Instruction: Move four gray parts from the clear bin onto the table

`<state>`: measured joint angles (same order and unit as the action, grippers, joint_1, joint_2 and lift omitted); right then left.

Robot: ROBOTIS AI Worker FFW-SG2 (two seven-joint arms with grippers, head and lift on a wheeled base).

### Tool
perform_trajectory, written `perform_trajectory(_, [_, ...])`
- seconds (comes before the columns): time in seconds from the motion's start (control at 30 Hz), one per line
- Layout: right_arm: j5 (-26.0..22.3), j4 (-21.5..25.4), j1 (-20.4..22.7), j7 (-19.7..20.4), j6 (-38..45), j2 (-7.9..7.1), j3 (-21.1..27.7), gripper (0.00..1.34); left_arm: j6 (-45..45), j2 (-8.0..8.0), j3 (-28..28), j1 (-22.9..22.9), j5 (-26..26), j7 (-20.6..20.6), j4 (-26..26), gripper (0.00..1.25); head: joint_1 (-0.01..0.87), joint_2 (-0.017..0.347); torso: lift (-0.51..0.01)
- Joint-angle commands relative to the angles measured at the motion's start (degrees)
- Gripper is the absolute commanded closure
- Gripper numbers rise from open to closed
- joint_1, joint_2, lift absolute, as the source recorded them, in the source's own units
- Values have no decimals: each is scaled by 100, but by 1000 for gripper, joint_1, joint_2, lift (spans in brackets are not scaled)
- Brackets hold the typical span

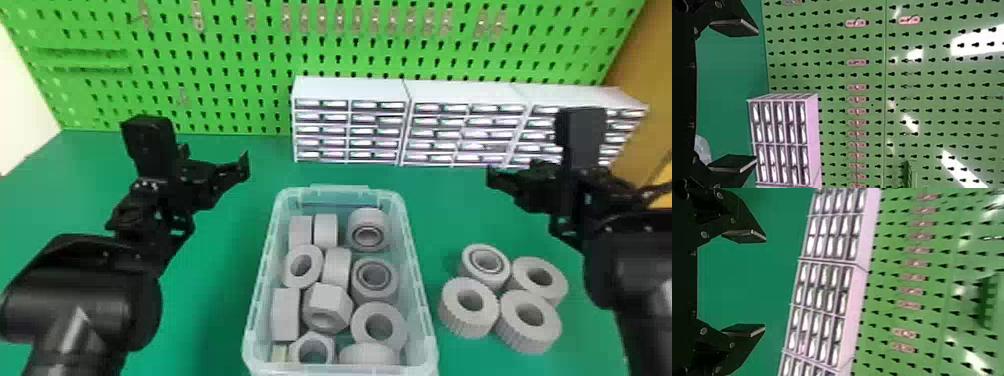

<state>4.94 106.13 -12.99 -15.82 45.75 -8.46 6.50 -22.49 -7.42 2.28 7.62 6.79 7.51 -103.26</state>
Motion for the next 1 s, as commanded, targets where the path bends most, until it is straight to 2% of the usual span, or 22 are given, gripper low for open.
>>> perform_trajectory(0.0, [-336, 4, 156, -8, -541, 81, 211, 464, 69, 13, -9, 161, -98, 58, -1, 142, 686, 26, -50])
perform_trajectory(0.07, [-345, 65, 165, -8, -549, 107, 229, 464, 122, 13, -53, 196, -107, 145, -1, 142, 686, 26, -50])
perform_trajectory(0.23, [-433, 241, 183, -8, -602, 2, 167, 461, 254, 75, -184, 134, -142, 145, -18, 142, 686, 26, -50])
perform_trajectory(0.4, [-441, 382, 411, -8, -875, 107, 414, 461, 359, 66, -228, 143, -195, 154, -18, 144, 686, 26, -50])
perform_trajectory(0.5, [-468, 426, 455, -8, -919, 37, 431, 461, 386, 75, -264, 117, -222, 145, -18, 153, 686, 26, -50])
perform_trajectory(0.8, [-477, 426, 455, -8, -1112, 28, 501, 461, 386, 57, -264, 90, -265, 154, -36, 153, 686, 26, -50])
perform_trajectory(0.97, [-213, 303, 376, -8, -1112, 37, 510, 461, 386, 31, -220, 99, -274, 154, -45, 153, 686, 26, -50])
